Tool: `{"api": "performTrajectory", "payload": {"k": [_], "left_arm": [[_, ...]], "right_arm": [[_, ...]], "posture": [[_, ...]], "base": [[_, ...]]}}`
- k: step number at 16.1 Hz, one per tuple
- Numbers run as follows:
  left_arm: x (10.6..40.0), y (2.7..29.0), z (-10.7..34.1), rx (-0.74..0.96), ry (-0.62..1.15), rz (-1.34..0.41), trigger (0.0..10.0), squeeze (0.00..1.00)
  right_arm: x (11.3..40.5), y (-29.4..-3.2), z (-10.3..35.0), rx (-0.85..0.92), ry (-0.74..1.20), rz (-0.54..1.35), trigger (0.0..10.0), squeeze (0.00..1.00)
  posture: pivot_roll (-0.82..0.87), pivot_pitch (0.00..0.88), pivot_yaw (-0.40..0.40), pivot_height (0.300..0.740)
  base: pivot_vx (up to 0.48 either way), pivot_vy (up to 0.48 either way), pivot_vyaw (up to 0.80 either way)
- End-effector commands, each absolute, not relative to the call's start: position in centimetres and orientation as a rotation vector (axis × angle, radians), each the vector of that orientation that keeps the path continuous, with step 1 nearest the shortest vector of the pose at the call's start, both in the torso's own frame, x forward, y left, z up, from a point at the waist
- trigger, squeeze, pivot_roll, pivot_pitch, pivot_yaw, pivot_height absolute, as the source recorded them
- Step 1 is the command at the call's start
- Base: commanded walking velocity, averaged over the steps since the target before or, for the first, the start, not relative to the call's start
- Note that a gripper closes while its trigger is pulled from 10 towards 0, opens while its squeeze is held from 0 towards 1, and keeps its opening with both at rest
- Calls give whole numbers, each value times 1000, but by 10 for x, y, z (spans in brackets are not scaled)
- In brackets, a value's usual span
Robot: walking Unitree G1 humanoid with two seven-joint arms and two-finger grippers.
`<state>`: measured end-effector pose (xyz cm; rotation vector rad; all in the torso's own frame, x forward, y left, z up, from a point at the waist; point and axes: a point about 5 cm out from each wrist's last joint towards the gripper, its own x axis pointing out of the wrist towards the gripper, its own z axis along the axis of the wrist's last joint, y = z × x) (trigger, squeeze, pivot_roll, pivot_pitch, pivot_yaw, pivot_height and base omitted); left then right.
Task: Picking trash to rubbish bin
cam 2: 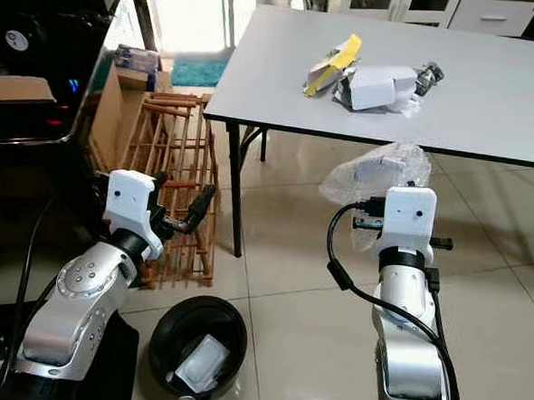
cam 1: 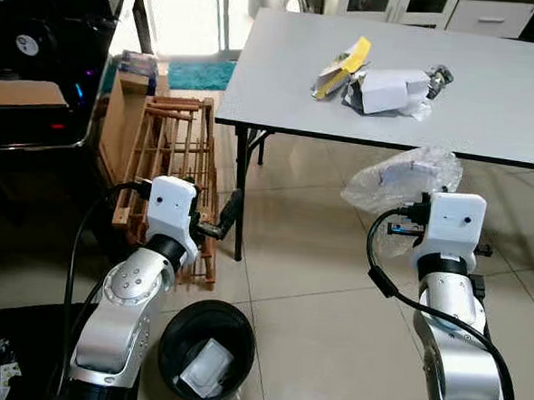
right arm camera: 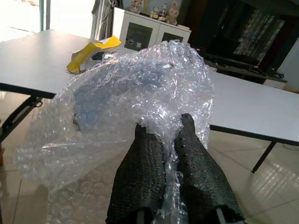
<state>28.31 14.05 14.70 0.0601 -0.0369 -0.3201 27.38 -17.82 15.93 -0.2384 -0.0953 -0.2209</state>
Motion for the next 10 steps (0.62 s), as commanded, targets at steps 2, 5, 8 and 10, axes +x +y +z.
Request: {"api": "performTrajectory", "payload": {"k": [2, 5, 8, 10], "left_arm": [[284, 140, 146, 75, -24, -332, 10000, 0], [284, 139, 146, 83, -24, -338, 10000, 0], [284, 139, 146, 87, -23, -341, 10000, 0], [283, 138, 145, 87, -22, -343, 10000, 0]], "right_arm": [[274, -180, 162, -239, -109, -233, 10000, 0], [275, -180, 161, -239, -110, -235, 10000, 0], [275, -180, 161, -241, -108, -235, 10000, 0], [276, -180, 160, -243, -107, -234, 10000, 0]], "posture": [[30, 100, 7, 740], [30, 94, 10, 740], [31, 94, 8, 740], [32, 94, 8, 740]], "base": [[-270, 0, 0], [-275, 0, 0], [-284, 0, 0], [-287, 0, 0]]}}
